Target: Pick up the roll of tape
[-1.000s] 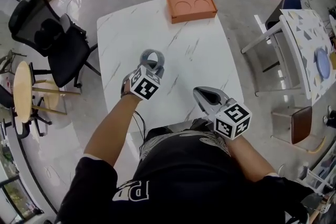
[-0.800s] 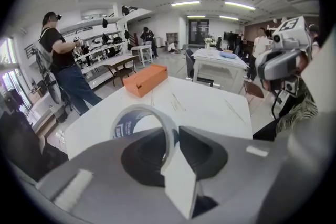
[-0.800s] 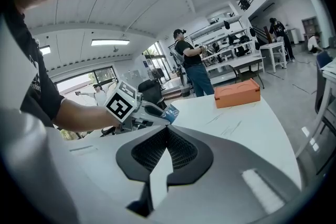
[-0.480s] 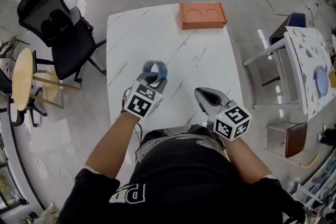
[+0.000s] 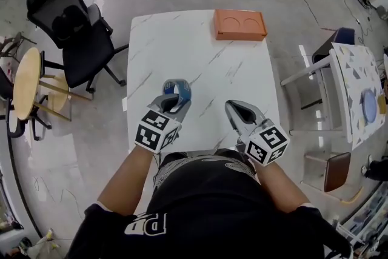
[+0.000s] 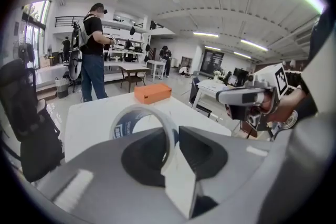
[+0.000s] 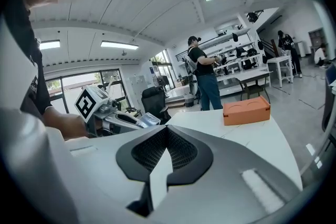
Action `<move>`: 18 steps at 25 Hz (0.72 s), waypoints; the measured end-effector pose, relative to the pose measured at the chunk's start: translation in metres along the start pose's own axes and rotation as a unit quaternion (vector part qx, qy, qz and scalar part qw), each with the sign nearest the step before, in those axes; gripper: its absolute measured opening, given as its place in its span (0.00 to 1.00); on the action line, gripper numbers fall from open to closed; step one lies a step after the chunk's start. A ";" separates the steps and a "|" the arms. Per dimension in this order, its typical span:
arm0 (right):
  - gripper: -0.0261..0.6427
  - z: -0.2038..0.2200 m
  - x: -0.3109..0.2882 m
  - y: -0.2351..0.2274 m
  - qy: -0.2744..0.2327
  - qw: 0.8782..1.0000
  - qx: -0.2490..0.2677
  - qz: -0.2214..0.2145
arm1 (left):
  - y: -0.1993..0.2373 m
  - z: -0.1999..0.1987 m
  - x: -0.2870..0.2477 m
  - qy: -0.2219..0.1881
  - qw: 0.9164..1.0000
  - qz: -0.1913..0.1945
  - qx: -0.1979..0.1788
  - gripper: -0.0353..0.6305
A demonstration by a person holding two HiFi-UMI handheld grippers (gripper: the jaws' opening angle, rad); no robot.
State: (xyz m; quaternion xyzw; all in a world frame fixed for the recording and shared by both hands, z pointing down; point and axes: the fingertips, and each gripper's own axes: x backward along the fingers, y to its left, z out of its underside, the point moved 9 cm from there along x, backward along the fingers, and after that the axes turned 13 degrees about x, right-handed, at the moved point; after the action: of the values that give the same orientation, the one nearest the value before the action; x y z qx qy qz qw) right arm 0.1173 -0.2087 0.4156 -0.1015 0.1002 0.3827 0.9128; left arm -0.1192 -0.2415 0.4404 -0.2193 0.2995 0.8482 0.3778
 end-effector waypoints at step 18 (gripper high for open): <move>0.03 -0.007 -0.007 0.014 0.005 1.000 0.004 -0.016 | -0.029 0.023 0.045 -0.046 0.997 0.042 0.045 0.25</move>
State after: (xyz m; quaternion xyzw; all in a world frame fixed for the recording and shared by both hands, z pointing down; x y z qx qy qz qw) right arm 0.1014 -0.2059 0.4094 -0.1012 0.1048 0.3676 0.9185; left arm -0.1283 -0.1875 0.4208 -0.1500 0.3288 0.8581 0.3647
